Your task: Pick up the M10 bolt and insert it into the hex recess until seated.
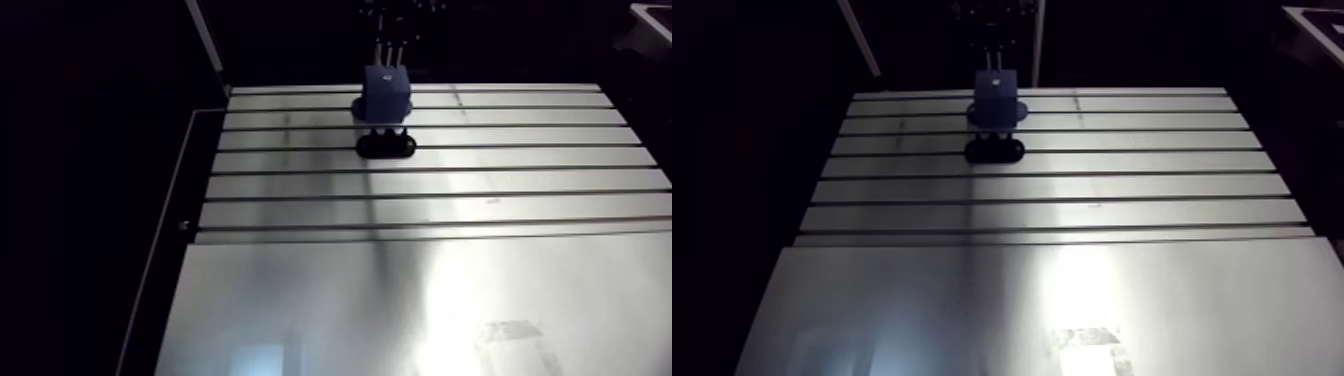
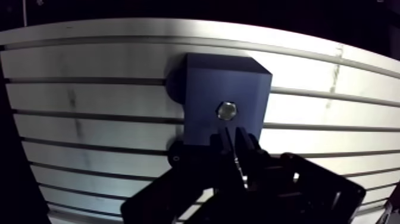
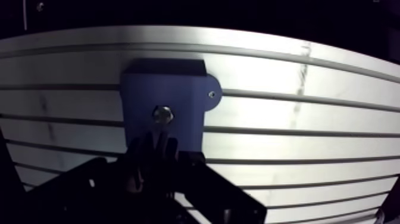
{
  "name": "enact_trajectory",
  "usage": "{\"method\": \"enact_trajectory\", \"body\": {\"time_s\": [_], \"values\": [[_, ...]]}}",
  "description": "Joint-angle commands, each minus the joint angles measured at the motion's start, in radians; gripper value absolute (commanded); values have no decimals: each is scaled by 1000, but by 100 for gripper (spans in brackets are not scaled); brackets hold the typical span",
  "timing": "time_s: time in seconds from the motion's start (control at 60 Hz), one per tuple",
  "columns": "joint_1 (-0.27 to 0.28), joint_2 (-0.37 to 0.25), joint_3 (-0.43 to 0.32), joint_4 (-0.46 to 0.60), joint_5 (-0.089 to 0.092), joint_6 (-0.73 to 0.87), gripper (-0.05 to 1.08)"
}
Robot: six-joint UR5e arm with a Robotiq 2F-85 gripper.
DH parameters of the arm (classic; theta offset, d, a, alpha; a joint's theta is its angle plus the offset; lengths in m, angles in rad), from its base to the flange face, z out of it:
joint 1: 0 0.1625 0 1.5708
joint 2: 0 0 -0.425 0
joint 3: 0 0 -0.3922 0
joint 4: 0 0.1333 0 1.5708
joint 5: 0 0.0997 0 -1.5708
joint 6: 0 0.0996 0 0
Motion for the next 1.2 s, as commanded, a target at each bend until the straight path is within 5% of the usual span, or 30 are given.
{"method": "enact_trajectory", "body": {"time_s": [0.017,0.517,1.2], "values": [[2,-32,3,6,0,-2,1],[11,-223,-70,340,-6,9,1],[11,-343,-126,436,8,14,1]]}}
